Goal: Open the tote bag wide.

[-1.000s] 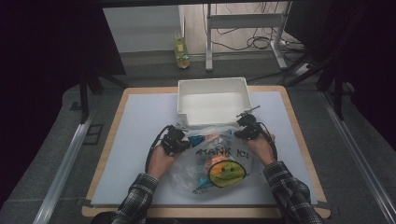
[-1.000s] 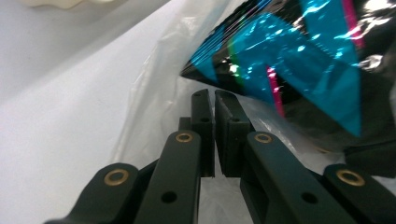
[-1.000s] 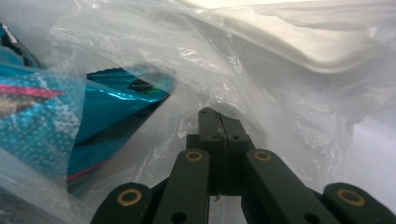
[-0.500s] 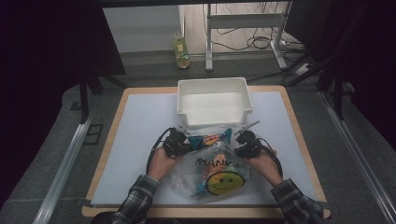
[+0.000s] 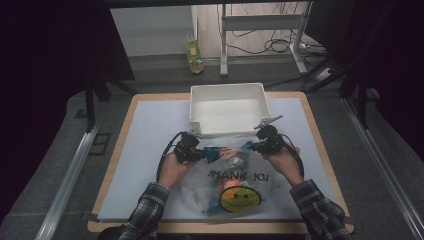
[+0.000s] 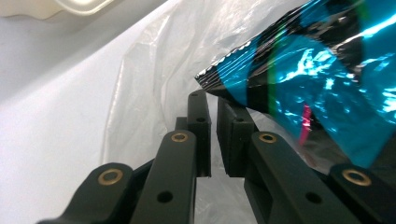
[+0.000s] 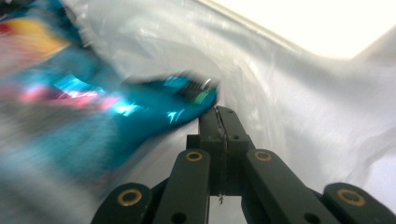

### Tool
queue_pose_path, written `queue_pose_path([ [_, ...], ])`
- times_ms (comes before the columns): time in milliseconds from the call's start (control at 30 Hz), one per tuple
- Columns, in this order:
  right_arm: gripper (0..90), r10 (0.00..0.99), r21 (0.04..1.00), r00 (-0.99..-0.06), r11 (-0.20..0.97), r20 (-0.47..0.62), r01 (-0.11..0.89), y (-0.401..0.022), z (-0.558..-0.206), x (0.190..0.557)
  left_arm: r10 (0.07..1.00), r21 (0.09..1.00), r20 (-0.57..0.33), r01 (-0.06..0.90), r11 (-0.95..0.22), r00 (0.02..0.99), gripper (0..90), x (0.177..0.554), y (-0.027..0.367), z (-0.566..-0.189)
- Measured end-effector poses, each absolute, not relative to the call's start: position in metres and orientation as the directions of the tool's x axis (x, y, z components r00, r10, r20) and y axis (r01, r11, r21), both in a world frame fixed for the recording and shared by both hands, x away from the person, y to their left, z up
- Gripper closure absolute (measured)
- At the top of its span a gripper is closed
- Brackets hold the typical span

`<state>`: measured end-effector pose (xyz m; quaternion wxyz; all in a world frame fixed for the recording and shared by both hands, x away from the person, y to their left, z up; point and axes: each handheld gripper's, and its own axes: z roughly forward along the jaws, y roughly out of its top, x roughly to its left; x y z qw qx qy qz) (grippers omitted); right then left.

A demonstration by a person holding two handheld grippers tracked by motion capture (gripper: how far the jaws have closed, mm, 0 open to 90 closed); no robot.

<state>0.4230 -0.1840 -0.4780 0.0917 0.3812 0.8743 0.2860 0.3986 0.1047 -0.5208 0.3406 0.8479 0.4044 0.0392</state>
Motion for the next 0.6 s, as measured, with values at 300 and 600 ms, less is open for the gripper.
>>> queue_pose_path([
  [300, 89.2, 0.728, 0.510, -0.683, 0.566, 0.058, 0.647, -0.192, -0.506, 0.425, 0.749, 0.587, -0.190, 0.685, -0.432, 0.635, 82.7, 0.388, 0.117, -0.526],
  [600, 89.4, 0.723, 0.484, -0.690, 0.595, 0.027, 0.642, -0.213, -0.504, 0.397, 0.750, 0.553, -0.197, 0.704, -0.446, 0.631, 87.7, 0.371, 0.147, -0.525],
])
